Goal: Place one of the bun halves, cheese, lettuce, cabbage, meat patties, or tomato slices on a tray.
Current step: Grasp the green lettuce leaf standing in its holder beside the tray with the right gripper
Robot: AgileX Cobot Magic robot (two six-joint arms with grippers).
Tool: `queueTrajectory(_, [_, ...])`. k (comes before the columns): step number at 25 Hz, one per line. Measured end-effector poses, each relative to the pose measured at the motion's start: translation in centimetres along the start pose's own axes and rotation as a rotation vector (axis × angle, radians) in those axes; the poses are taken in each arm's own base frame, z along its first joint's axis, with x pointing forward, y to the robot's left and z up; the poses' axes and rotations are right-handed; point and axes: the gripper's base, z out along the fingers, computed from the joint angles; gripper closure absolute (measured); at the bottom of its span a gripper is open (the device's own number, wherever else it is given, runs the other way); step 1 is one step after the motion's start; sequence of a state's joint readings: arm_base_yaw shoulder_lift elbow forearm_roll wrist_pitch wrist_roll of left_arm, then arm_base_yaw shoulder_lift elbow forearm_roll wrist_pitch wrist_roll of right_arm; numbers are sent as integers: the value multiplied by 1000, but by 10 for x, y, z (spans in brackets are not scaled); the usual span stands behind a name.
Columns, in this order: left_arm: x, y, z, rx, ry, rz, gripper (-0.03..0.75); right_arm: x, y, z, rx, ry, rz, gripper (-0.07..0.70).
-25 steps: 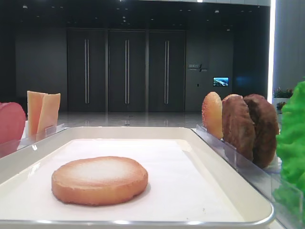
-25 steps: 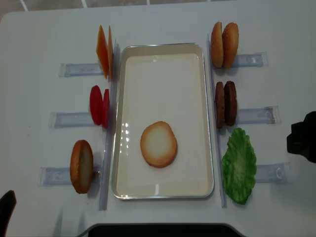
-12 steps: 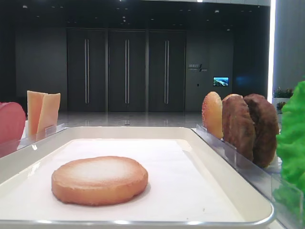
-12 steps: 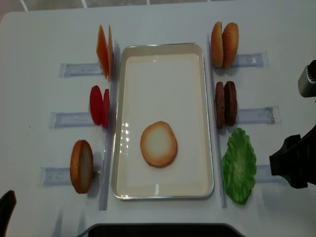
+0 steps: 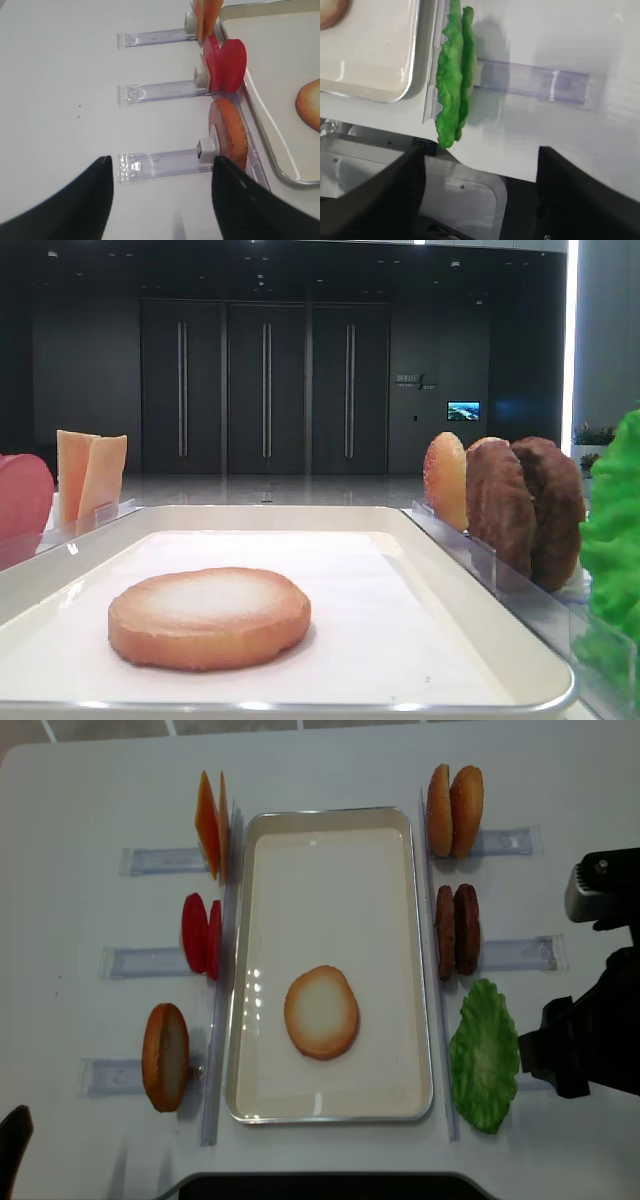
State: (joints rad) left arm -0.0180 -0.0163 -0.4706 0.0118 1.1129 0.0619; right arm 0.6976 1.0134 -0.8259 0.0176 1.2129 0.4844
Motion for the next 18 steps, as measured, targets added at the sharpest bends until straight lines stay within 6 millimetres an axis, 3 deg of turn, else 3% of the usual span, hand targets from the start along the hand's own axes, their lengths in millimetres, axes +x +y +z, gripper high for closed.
queueTrajectory(8, [0,0,0,0,0,-1,244,-21,13,24,-24,-5,-28,176])
queueTrajectory(18, [0,0,0,0,0,-2,244,-32,20,35,-52,-32,-24,176])
